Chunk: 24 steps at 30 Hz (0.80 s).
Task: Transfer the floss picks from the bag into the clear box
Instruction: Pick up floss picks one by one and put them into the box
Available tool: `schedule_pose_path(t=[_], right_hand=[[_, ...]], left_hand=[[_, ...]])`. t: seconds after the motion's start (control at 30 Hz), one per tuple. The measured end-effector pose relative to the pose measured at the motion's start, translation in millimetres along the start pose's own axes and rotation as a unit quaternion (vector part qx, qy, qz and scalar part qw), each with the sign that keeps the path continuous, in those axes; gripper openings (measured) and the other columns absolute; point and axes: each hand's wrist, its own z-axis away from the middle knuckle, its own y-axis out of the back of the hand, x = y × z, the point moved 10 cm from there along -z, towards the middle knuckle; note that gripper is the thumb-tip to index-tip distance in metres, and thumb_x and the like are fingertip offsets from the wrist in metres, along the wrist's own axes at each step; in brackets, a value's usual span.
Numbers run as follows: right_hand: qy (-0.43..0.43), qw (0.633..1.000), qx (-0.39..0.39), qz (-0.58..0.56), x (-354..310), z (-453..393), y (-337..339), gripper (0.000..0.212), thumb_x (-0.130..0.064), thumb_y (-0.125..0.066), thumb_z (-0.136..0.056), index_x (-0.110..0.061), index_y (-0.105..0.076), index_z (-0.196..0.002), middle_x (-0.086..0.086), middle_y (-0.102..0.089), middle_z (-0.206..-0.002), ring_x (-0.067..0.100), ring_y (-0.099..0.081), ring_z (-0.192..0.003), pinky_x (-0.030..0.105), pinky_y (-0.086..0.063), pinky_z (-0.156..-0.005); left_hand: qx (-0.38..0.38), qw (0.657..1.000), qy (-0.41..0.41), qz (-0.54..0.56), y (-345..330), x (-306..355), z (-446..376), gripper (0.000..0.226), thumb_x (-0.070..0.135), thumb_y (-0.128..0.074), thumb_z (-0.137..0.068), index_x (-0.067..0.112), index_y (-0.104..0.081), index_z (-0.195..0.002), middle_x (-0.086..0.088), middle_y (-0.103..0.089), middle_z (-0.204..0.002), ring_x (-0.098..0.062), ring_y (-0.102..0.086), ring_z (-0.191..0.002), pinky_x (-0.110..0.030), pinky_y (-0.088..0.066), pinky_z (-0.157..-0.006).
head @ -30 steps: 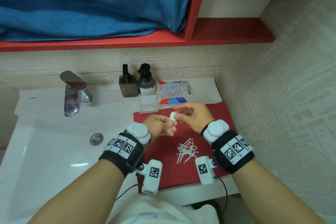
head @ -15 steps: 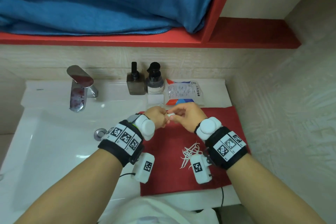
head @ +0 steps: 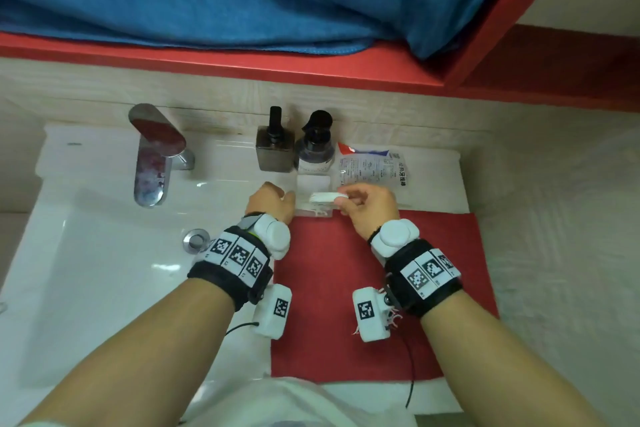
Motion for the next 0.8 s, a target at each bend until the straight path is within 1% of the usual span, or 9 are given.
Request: schedule_pose_path(t=[0.07, 0.17, 0.23, 0.33, 0.47, 0.53, 0.6, 0.7, 0.8], right_hand=[[-0.006, 1.000, -0.004, 0.022, 0.4, 0.3, -4.3, 0.017, -0.017, -0.077, -0.081, -0.016, -0.076, -0.098, -0.001, -0.073, -0.082, 0.014, -0.071, -0.072, 0.034, -0.060, -0.077], [-0.002, 0.998, -0.014, 0.056, -1.6, 2.6, -10.3, 0.019, -0.018, -0.077, -0.081, -0.015, -0.076, -0.100, -0.002, -0.073, -0.085, 0.011, -0.068, -0.072, 0.027, -0.058, -0.077], [0.002, 0.998, -0.022, 0.067, -2.3, 6.1, -15.3, 0.021, -0.018, -0.077, -0.081, -0.015, -0.076, -0.102, 0.001, -0.074, -0.090, 0.010, -0.067, -0.073, 0.025, -0.057, -0.078], [0.009, 0.997, -0.025, 0.072, -3.8, 11.0, -19.1, 0.022, -0.018, -0.077, -0.082, -0.014, -0.075, -0.104, 0.002, -0.074, -0.093, 0.004, -0.062, -0.070, 0.016, -0.051, -0.074], [0.014, 0.997, -0.019, 0.079, -5.2, 11.2, -18.6, 0.023, -0.019, -0.077, -0.081, -0.017, -0.075, -0.104, -0.004, -0.071, -0.081, -0.002, -0.057, -0.064, 0.008, -0.046, -0.071], [0.017, 0.995, -0.027, 0.093, -6.3, 9.5, -19.9, 0.024, -0.021, -0.077, -0.082, -0.018, -0.075, -0.106, -0.003, -0.070, -0.078, 0.003, -0.058, -0.066, 0.016, -0.050, -0.078], [0.023, 0.993, -0.030, 0.108, -7.4, 7.7, -18.6, 0.025, -0.022, -0.076, -0.082, -0.019, -0.075, -0.107, 0.000, -0.072, -0.083, 0.007, -0.060, -0.073, 0.024, -0.052, -0.083], [0.033, 0.992, -0.029, 0.121, -10.1, 6.7, -16.5, 0.026, -0.022, -0.076, -0.082, -0.018, -0.074, -0.108, 0.003, -0.074, -0.094, 0.011, -0.064, -0.082, 0.026, -0.051, -0.087], [0.029, 0.991, -0.030, 0.125, -9.9, 5.9, -14.3, 0.026, -0.020, -0.076, -0.082, -0.017, -0.074, -0.108, 0.004, -0.074, -0.093, 0.011, -0.064, -0.081, 0.027, -0.052, -0.087]], left_hand=[[-0.022, 1.000, 0.004, 0.001, -8.8, -3.4, 1.1, 0.030, 0.039, -0.056, -0.086, 0.016, -0.058, -0.104, -0.010, -0.070, -0.100, -0.029, -0.069, -0.080, -0.034, -0.056, -0.074], [-0.043, 0.998, 0.017, 0.037, -14.4, -2.5, 5.1, 0.015, 0.028, -0.062, -0.083, 0.020, -0.061, -0.097, -0.005, -0.070, -0.087, -0.019, -0.068, -0.057, -0.026, -0.055, -0.057], [-0.045, 0.998, 0.024, 0.046, -17.4, -3.2, 4.6, 0.013, 0.025, -0.065, -0.080, 0.023, -0.063, -0.093, -0.005, -0.072, -0.083, -0.018, -0.068, -0.059, -0.027, -0.057, -0.059], [-0.045, 0.996, 0.029, 0.070, -23.2, -6.9, 1.1, 0.016, 0.025, -0.068, -0.073, 0.025, -0.064, -0.089, -0.007, -0.073, -0.086, -0.025, -0.071, -0.072, -0.037, -0.060, -0.071], [-0.052, 0.992, 0.036, 0.105, -31.9, -12.4, -6.0, 0.019, 0.021, -0.072, -0.064, 0.026, -0.061, -0.078, -0.009, -0.072, -0.088, -0.030, -0.071, -0.077, -0.042, -0.060, -0.074], [-0.054, 0.991, 0.039, 0.113, -33.0, -12.7, -6.8, 0.020, 0.017, -0.074, -0.064, 0.026, -0.060, -0.076, -0.009, -0.072, -0.087, -0.030, -0.071, -0.077, -0.043, -0.060, -0.074], [-0.059, 0.992, 0.035, 0.109, -35.0, -10.3, -6.2, 0.021, 0.015, -0.074, -0.065, 0.025, -0.060, -0.075, -0.008, -0.072, -0.087, -0.029, -0.071, -0.077, -0.042, -0.060, -0.074], [-0.064, 0.990, 0.034, 0.120, -39.0, -9.3, -3.8, 0.017, 0.014, -0.074, -0.067, 0.024, -0.061, -0.075, -0.009, -0.072, -0.084, -0.029, -0.071, -0.075, -0.041, -0.060, -0.074], [-0.061, 0.989, 0.041, 0.126, -41.6, -10.4, -3.0, 0.016, 0.011, -0.073, -0.068, 0.022, -0.063, -0.074, -0.008, -0.072, -0.081, -0.028, -0.071, -0.072, -0.041, -0.060, -0.073]])
